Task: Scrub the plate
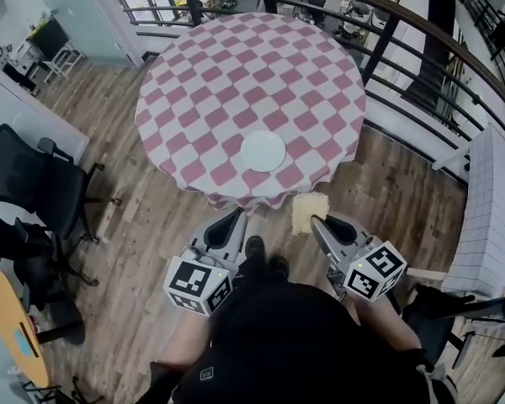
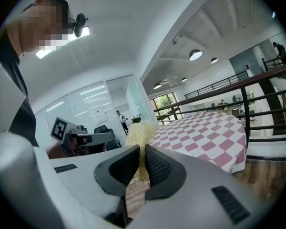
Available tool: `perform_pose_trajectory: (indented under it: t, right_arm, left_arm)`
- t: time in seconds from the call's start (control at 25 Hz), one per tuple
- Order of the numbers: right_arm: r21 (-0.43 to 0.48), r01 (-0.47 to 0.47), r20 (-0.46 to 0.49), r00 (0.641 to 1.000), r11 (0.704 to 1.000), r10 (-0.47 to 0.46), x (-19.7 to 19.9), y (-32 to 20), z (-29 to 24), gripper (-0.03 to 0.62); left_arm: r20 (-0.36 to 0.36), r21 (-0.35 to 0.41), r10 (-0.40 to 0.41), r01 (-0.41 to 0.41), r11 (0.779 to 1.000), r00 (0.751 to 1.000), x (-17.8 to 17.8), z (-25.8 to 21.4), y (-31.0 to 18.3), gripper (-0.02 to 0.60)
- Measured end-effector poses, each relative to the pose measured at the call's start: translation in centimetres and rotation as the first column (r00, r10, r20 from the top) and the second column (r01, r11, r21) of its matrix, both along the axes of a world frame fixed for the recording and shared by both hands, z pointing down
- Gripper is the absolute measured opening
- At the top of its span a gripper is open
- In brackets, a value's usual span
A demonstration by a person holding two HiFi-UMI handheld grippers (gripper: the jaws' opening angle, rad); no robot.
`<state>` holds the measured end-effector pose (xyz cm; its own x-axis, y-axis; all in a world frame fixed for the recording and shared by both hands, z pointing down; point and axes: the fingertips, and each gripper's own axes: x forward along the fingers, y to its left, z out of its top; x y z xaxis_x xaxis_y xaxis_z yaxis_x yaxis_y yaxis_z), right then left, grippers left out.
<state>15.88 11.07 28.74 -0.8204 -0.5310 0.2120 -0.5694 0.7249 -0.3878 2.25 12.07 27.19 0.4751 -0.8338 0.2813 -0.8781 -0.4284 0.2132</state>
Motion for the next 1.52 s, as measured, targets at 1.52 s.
perform_pose_trajectory:
  t: [1.52]
  right_arm:
    - [-0.318,0.175,-0.305,0.912,0.932,-0.276,-10.7,-19.9,20.4,0.040]
  left_arm:
    - [-0.048,-0.394,0.114,-0.124,0.911,0.992,-4.7,21.6,-21.2,0.117]
